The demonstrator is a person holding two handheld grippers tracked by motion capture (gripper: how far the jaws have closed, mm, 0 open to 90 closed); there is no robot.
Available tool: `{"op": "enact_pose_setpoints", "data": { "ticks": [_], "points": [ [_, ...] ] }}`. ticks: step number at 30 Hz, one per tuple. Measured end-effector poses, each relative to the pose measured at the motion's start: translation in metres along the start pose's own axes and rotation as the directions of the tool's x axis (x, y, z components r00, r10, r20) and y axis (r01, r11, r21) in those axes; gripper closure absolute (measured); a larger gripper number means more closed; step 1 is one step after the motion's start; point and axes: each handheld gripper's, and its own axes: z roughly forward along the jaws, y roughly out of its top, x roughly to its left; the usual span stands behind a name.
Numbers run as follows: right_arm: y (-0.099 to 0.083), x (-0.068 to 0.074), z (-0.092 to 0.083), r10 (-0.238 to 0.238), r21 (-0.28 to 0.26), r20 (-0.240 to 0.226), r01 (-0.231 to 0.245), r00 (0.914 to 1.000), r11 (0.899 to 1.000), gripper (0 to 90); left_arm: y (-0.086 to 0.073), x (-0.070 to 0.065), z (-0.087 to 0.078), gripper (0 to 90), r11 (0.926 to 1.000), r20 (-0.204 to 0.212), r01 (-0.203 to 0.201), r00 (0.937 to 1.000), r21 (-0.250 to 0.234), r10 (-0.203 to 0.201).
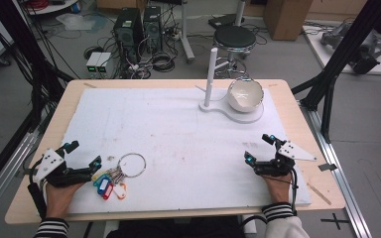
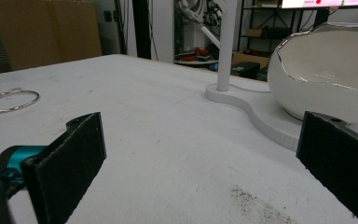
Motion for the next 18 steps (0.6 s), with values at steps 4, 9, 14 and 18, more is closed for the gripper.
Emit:
{"op": "enact_pose_setpoints", "data": {
  "ticks": [4, 9, 14, 18],
  "points": [
    [0.0001, -0.0004, 0.0000, -0.002, -0.001, -0.001, 0.002, 1.0000, 1.000, 0.9, 0.0000, 0.0001, 0.0000, 1.7, 1.0000, 0.000, 0.002, 1.0000, 0.000, -0.002],
    [-0.0001, -0.0007, 0.0000, 0.001, -0.003, -0.001, -0.001, 1.0000, 1.000, 0.9, -0.0001, 0.0000, 0.0001, 1.7, 1.0000, -0.002, 0.002, 1.0000, -0.001, -0.002],
    [0.0001, -0.0002, -0.0001, 0.002, 0.000, -0.003, -0.002, 1.0000, 1.000, 0.9, 0.0000, 0.0005, 0.0000, 1.7, 1.0000, 0.000, 0.003, 1.0000, 0.002, -0.003],
    [0.0001, -0.0003, -0.0001, 0.002, 0.000, -0.003, -0.002, 1.0000, 1.000, 0.9, 0.0000, 0.0005, 0.0000, 1.7, 1.0000, 0.000, 0.003, 1.0000, 0.002, -0.003]
  ]
}}
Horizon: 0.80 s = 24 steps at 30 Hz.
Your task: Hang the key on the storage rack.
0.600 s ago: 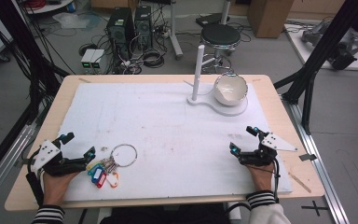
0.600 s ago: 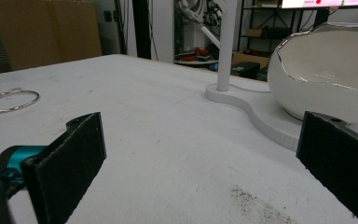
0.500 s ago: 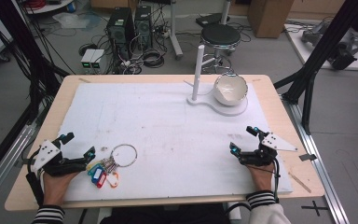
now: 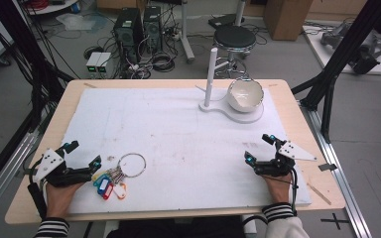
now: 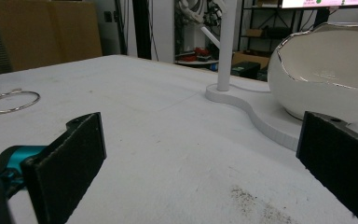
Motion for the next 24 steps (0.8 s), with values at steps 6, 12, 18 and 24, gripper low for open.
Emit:
{"op": "enact_pose_setpoints", "data": {
  "ticks": [6, 12, 18, 24],
  "points": [
    [0.000, -0.001, 0.000, -0.005, -0.005, -0.001, 0.005, 1.0000, 1.000, 0.9, 0.000, 0.000, 0.000, 1.7, 1.0000, 0.002, 0.008, 1.0000, -0.003, -0.008],
    [0.000, -0.001, 0.000, -0.005, -0.006, 0.004, 0.005, 1.0000, 1.000, 0.9, 0.002, 0.004, 0.002, 1.7, 0.9995, 0.020, 0.030, 0.9994, 0.008, -0.030],
    [0.000, -0.001, 0.001, -0.006, -0.006, 0.002, 0.006, 1.0000, 1.000, 0.9, 0.015, 0.007, 0.002, 1.7, 0.9998, 0.046, 0.017, 0.9988, -0.004, -0.017],
    [0.000, -0.001, 0.000, -0.004, -0.006, 0.003, 0.004, 1.0000, 1.000, 0.9, 0.037, 0.016, 0.008, 1.7, 0.9992, 0.087, -0.020, 0.9961, 0.033, 0.017]
  ]
}}
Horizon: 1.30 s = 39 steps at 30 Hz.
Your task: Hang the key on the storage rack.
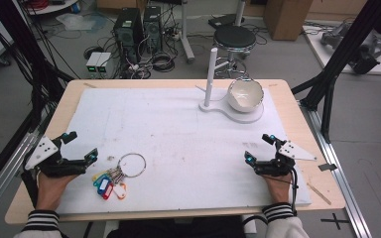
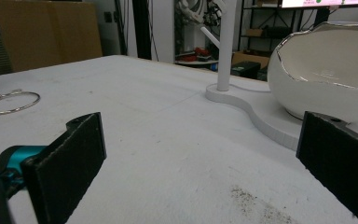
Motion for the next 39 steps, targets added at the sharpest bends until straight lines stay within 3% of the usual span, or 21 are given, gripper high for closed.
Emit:
{"op": "enact_pose_setpoints", "data": {
  "ticks": [6, 13, 16, 17, 18, 19, 21, 22, 23, 24, 25, 26, 27, 28, 31, 32, 34, 35, 37, 38, 39],
  "points": [
    [0.000, 0.000, 0.000, -0.002, 0.003, 0.000, 0.002, 1.0000, 1.000, 0.8, 0.030, 0.005, 0.012, 1.7, 0.9960, 0.065, -0.068, 0.9958, 0.058, 0.065],
    [0.000, 0.000, 0.000, -0.002, 0.001, -0.004, 0.002, 1.0000, 1.000, 0.9, 0.060, 0.008, 0.028, 1.7, 0.9845, 0.167, -0.127, 0.9802, 0.120, 0.106],
    [0.000, 0.001, 0.000, 0.000, 0.002, -0.003, 0.000, 1.0000, 1.000, 0.9, 0.070, 0.006, 0.037, 1.7, 0.9717, 0.206, -0.160, 0.9708, 0.174, 0.122],
    [0.000, 0.001, 0.000, 0.003, 0.005, -0.004, -0.003, 1.0000, 1.000, 0.9, 0.073, 0.006, 0.040, 1.7, 0.9661, 0.216, -0.174, 0.9675, 0.191, 0.131],
    [0.000, 0.001, 0.000, -0.002, 0.003, -0.003, 0.002, 1.0000, 1.000, 0.9, 0.078, 0.004, 0.047, 1.7, 0.9519, 0.229, -0.205, 0.9615, 0.228, 0.152],
    [0.000, 0.001, 0.000, -0.002, 0.002, -0.003, 0.002, 1.0000, 1.000, 0.9, 0.078, 0.004, 0.047, 1.7, 0.9519, 0.229, -0.205, 0.9615, 0.228, 0.152],
    [0.000, 0.001, 0.000, 0.000, 0.005, -0.004, 0.000, 1.0000, 1.000, 0.9, 0.085, 0.003, 0.057, 1.7, 0.9343, 0.263, -0.232, 0.9515, 0.270, 0.161],
    [0.000, 0.001, 0.000, 0.001, 0.004, -0.004, -0.001, 1.0000, 1.000, 0.9, 0.085, 0.003, 0.057, 1.7, 0.9343, 0.263, -0.232, 0.9515, 0.270, 0.161],
    [0.000, 0.001, 0.000, 0.000, 0.004, -0.002, 0.000, 1.0000, 1.000, 0.9, 0.088, 0.001, 0.064, 1.7, 0.9205, 0.288, -0.256, 0.9424, 0.295, 0.170],
    [0.000, 0.001, 0.000, 0.001, 0.005, -0.004, -0.001, 1.0000, 1.000, 0.9, 0.088, 0.001, 0.064, 1.7, 0.9205, 0.288, -0.256, 0.9424, 0.295, 0.170],
    [0.000, 0.001, 0.000, 0.002, 0.005, -0.004, -0.002, 1.0000, 1.000, 0.9, 0.091, -0.001, 0.071, 1.7, 0.9050, 0.315, -0.274, 0.9339, 0.326, 0.169],
    [0.000, 0.001, 0.000, 0.000, 0.004, -0.004, 0.000, 1.0000, 1.000, 0.9, 0.091, -0.001, 0.071, 1.7, 0.9050, 0.315, -0.274, 0.9339, 0.326, 0.169],
    [0.000, 0.001, 0.000, 0.000, 0.005, -0.004, 0.000, 1.0000, 1.000, 0.9, 0.093, -0.004, 0.079, 1.7, 0.8848, 0.336, -0.301, 0.9245, 0.355, 0.180],
    [0.000, 0.001, 0.000, 0.000, 0.004, -0.003, 0.000, 1.0000, 1.000, 0.9, 0.095, -0.004, 0.082, 1.7, 0.8732, 0.349, -0.321, 0.9173, 0.366, 0.191],
    [0.000, 0.001, 0.000, 0.000, 0.004, -0.003, 0.000, 1.0000, 1.000, 0.8, 0.096, -0.008, 0.091, 1.7, 0.8506, 0.371, -0.347, 0.9073, 0.395, 0.197],
    [0.000, 0.001, 0.000, 0.000, 0.005, -0.003, 0.000, 1.0000, 1.000, 0.9, 0.096, -0.008, 0.091, 1.7, 0.8506, 0.371, -0.347, 0.9073, 0.395, 0.197],
    [0.000, 0.001, 0.000, -0.003, 0.006, -0.003, 0.003, 1.0000, 1.000, 0.9, 0.097, -0.012, 0.099, 1.7, 0.8261, 0.389, -0.370, 0.8986, 0.425, 0.203],
    [0.000, 0.001, 0.000, -0.003, 0.006, -0.003, 0.003, 1.0000, 1.000, 0.9, 0.097, -0.012, 0.099, 1.7, 0.8261, 0.389, -0.370, 0.8986, 0.425, 0.203],
    [0.000, 0.001, 0.000, 0.000, 0.006, -0.003, 0.000, 1.0000, 1.000, 0.9, 0.096, -0.016, 0.107, 1.7, 0.8082, 0.402, -0.382, 0.8936, 0.448, 0.199],
    [0.000, 0.001, 0.000, 0.000, 0.006, -0.003, 0.000, 1.0000, 1.000, 0.9, 0.096, -0.016, 0.107, 1.7, 0.8082, 0.402, -0.382, 0.8936, 0.448, 0.199],
    [0.000, 0.001, 0.000, -0.001, 0.005, -0.002, 0.001, 1.0000, 1.000, 0.9, 0.095, -0.019, 0.111, 1.7, 0.7850, 0.414, -0.401, 0.8869, 0.472, 0.204]
  ]
}}
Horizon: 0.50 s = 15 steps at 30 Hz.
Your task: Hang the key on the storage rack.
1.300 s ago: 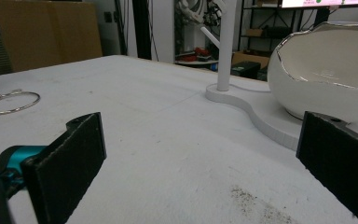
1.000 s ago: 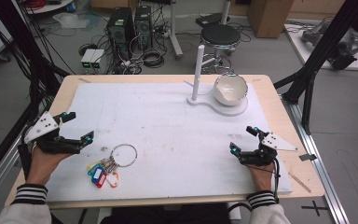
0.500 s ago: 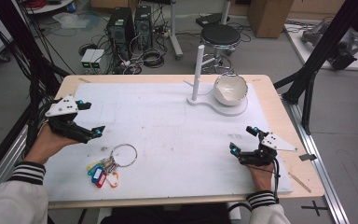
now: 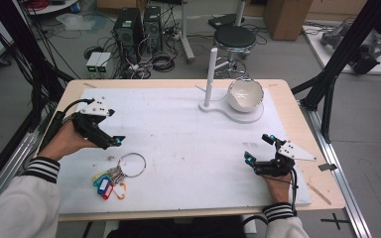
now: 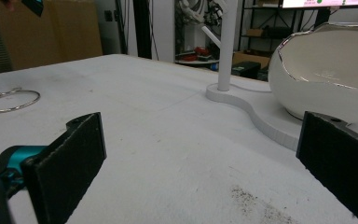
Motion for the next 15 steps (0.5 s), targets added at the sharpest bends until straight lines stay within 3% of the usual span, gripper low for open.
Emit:
{"op": "enact_pose_setpoints", "data": {
  "ticks": [3, 6, 11, 15],
  "points": [
    [0.000, 0.000, 0.000, 0.000, 0.000, 0.000, 0.000, 1.0000, 1.000, 0.8, 0.003, -0.001, 0.004, 1.7, 0.9995, 0.011, -0.009, 0.9999, 0.030, 0.009],
    [0.000, 0.000, 0.000, -0.002, 0.001, -0.001, 0.002, 1.0000, 1.000, 0.9, 0.009, -0.004, 0.013, 1.7, 0.9953, 0.020, -0.033, 0.9993, 0.091, 0.031],
    [0.000, 0.000, 0.000, 0.002, 0.000, -0.001, -0.002, 1.0000, 1.000, 0.9, 0.011, -0.005, 0.021, 1.7, 0.9922, 0.038, -0.040, 0.9986, 0.118, 0.035],
    [0.000, 0.000, 0.000, 0.002, 0.000, 0.000, -0.002, 1.0000, 1.000, 0.9, 0.008, -0.007, 0.034, 1.7, 0.9801, 0.054, -0.053, 0.9976, 0.191, 0.043]
  ]
}}
